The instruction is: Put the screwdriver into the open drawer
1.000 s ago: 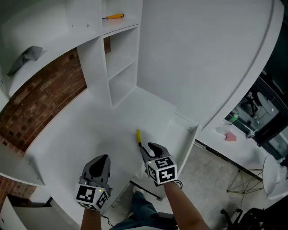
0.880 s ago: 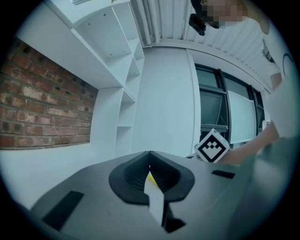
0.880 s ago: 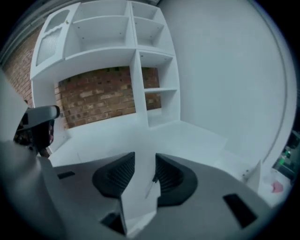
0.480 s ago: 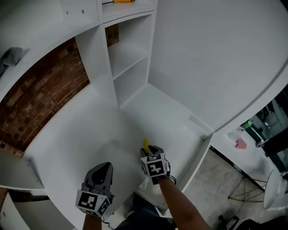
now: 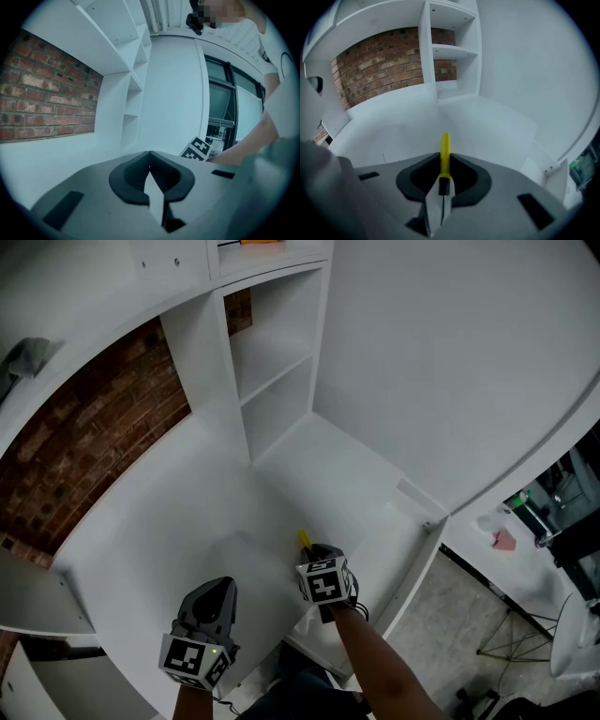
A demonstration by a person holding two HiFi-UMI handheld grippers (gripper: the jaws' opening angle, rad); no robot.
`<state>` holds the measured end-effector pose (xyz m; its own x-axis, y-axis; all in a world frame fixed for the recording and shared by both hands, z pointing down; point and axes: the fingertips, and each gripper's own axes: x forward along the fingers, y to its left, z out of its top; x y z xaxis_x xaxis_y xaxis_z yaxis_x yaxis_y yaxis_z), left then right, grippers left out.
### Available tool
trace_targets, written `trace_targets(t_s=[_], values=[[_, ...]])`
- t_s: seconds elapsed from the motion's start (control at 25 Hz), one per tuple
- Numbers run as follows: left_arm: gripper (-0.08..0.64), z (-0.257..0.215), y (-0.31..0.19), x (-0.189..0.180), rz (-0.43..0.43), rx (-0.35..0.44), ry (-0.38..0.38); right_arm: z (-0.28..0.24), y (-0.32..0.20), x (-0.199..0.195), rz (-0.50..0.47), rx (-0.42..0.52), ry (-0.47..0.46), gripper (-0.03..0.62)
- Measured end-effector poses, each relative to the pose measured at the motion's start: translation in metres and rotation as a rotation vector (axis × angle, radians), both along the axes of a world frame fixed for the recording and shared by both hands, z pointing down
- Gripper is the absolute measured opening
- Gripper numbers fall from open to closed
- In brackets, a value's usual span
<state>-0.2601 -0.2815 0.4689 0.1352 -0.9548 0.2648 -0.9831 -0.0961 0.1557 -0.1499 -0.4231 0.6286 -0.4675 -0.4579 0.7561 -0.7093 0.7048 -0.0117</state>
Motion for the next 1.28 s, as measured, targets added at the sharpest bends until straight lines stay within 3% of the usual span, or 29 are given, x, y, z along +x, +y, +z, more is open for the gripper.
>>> trace_targets(t_s=[0.4, 0.8, 1.08, 1.28], values=[[0.012, -0.03, 0.034, 0.023, 0.067, 0.108, 0.005, -0.08, 0.028, 0.048, 0.102, 0.139, -0.122, 0.075], [0.012, -0.055, 0.101, 0.05, 0.121, 0.192, 0.032, -0.152, 0.122, 0.12, 0.2, 0.278, -0.216, 0.075], [0.012, -0.059, 0.107, 0.07, 0.139, 0.206, 0.033, -0.155, 0.144, 0.166, 0.279, 0.277, -0.239, 0.075], [0.012, -0.053, 0.084, 0.085, 0.137, 0.179, 0.027, -0.123, 0.125, 0.188, 0.338, 0.193, -0.264, 0.075]])
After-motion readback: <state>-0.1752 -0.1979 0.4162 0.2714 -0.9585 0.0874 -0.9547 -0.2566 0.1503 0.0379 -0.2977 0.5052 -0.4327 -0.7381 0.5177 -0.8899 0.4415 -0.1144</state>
